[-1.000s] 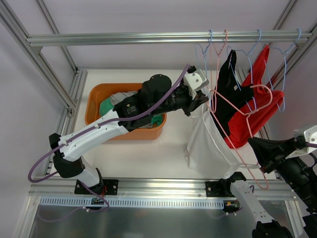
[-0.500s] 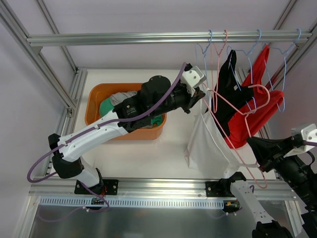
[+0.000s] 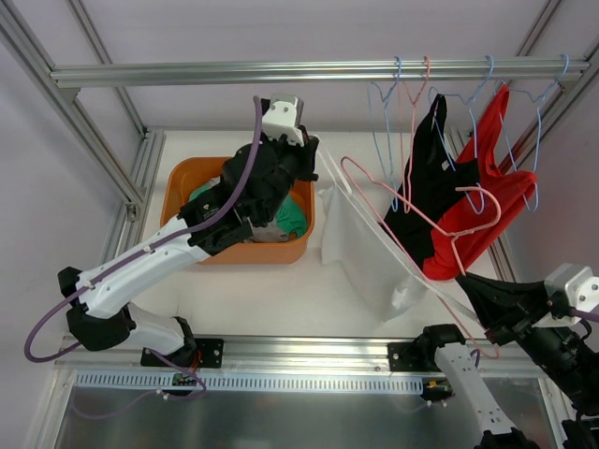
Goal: Remove the tank top from the hanger
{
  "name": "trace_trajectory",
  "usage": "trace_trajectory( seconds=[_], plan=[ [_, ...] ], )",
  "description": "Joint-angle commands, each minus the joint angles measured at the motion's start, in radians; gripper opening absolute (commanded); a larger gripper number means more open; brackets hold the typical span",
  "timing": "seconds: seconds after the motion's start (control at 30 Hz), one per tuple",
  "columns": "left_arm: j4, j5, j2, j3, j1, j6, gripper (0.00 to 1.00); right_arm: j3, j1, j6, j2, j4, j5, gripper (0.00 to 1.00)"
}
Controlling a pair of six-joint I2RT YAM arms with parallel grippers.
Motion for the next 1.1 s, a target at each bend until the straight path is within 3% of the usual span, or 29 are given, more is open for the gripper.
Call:
trace_trajectory(
  seconds=[0.0, 0.07, 0.1, 0.17, 0.2, 0.23, 0.27, 0.3, 0.33, 0.43, 0.5, 0.57, 0.7, 0.73, 0.77, 0.8, 0.93, 1.07],
  plan=[
    [0.051, 0.055, -0.082, -0.054, -0.002, -0.071, 0.00, -0.044, 0.008, 0.030, -0.043, 0.187, 0.044, 0.00],
    [0.061, 0.171, -0.150, -0.118, -0.002, -0.087, 0.00, -0.172, 0.008, 0.107, -0.123, 0.318, 0.109, 0.00],
    [0.073, 0.341, -0.174, -0.143, -0.002, -0.085, 0.00, -0.237, 0.008, 0.148, -0.155, 0.508, 0.126, 0.00],
    [0.095, 0.534, -0.243, -0.218, -0.002, -0.084, 0.00, -0.476, 0.008, 0.310, -0.219, 0.756, 0.152, 0.00],
    [0.104, 0.648, -0.260, -0.236, -0.002, -0.078, 0.00, -0.562, 0.008, 0.367, -0.267, 1.061, 0.141, 0.00],
    [0.103, 0.918, -0.270, -0.264, -0.002, -0.072, 0.00, -0.649, 0.008, 0.438, -0.278, 1.251, 0.120, 0.00],
    [0.103, 1.040, -0.295, -0.284, -0.002, -0.071, 0.00, -0.803, 0.007, 0.573, -0.280, 1.418, 0.123, 0.00],
    [0.104, 1.260, -0.334, -0.348, -0.013, -0.089, 0.00, -0.925, 0.005, 0.666, -0.207, 1.871, 0.132, 0.00],
    [0.104, 1.263, -0.334, -0.348, -0.013, -0.097, 0.00, -0.926, 0.005, 0.697, -0.206, 1.875, 0.132, 0.00],
    [0.106, 1.283, -0.400, -0.515, -0.024, -0.103, 0.00, -0.999, 0.007, 0.788, -0.047, 2.447, 0.175, 0.00],
    [0.104, 1.194, -0.435, -0.586, -0.024, -0.107, 0.00, -1.010, 0.008, 0.812, 0.074, 2.607, 0.244, 0.00],
    [0.085, 1.009, -0.449, -0.675, -0.024, -0.129, 0.00, -0.954, 0.008, 0.774, 0.114, 2.568, 0.184, 0.00],
    [0.057, 0.856, -0.434, -0.755, -0.024, -0.167, 0.00, -0.920, 0.010, 0.673, 0.022, 2.269, 0.104, 0.00],
    [0.055, 0.818, -0.431, -0.766, -0.024, -0.179, 0.00, -0.891, 0.008, 0.624, -0.018, 1.908, 0.066, 0.00],
    [0.052, 0.798, -0.431, -0.767, -0.024, -0.189, 0.00, -0.786, 0.008, 0.508, -0.049, 1.704, 0.052, 0.00],
    [0.045, 0.792, -0.429, -0.769, -0.024, -0.195, 0.00, -0.729, 0.010, 0.469, -0.081, 1.356, 0.060, 0.00],
    [0.038, 0.786, -0.432, -0.767, -0.024, -0.201, 0.00, -0.543, 0.008, 0.351, -0.096, 0.872, 0.104, 0.00],
    [0.020, 0.796, -0.405, -0.750, -0.024, -0.212, 0.02, -0.340, 0.004, 0.268, 0.030, 0.479, 0.126, 0.00]
  ],
)
